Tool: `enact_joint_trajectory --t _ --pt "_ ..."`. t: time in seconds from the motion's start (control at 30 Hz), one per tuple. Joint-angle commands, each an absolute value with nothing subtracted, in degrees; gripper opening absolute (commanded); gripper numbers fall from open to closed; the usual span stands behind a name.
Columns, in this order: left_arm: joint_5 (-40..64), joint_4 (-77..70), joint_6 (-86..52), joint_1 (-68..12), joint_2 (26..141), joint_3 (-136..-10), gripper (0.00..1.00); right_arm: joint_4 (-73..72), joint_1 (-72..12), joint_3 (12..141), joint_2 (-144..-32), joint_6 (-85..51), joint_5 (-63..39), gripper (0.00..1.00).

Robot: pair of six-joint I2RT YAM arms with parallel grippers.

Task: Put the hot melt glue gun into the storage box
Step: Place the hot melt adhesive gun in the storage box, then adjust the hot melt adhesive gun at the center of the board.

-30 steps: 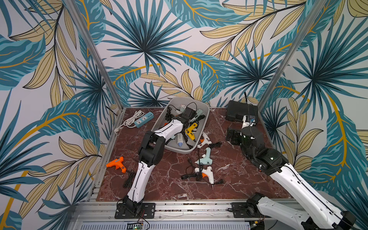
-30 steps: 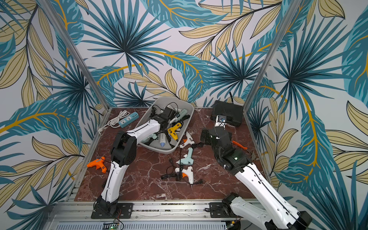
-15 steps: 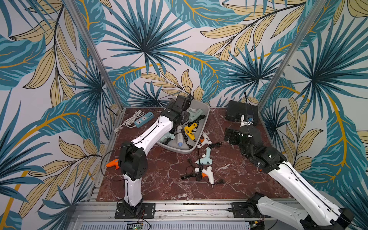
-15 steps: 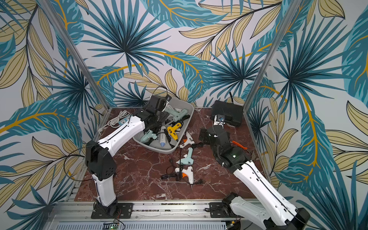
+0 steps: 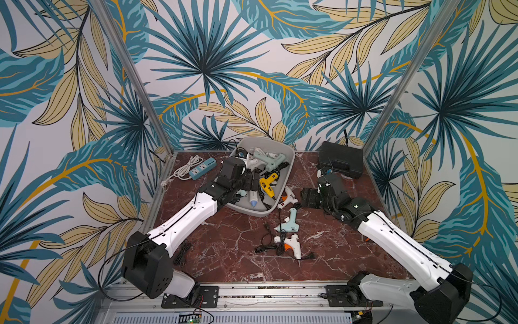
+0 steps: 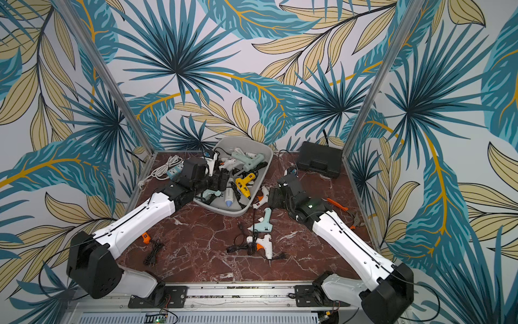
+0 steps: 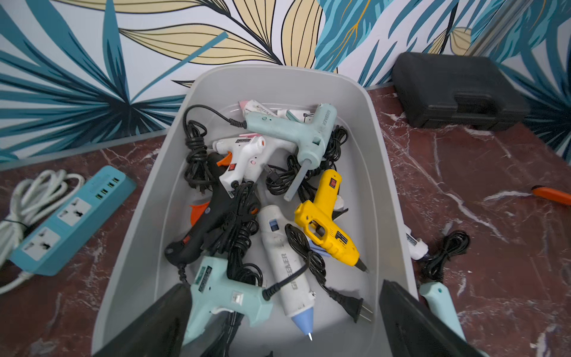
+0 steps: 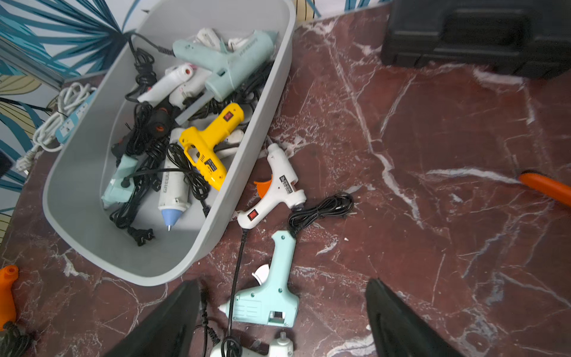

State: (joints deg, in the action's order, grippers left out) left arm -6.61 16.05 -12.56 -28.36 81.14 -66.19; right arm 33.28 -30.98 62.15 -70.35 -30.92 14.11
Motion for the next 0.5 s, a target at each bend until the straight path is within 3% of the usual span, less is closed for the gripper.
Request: enact_joint_trajectory --t 0.0,0.47 --pt "-6.27 9.47 -20.68 -28.35 76.35 -61.13 1.00 34.80 -30.11 61.66 -73.91 -33.81 9.89 0.87" --pt "-7.80 7.93 -25.31 -28.21 70.35 -52.86 1.00 34.26 -20.83 73.82 -95.96 -18.19 0.81 0.71"
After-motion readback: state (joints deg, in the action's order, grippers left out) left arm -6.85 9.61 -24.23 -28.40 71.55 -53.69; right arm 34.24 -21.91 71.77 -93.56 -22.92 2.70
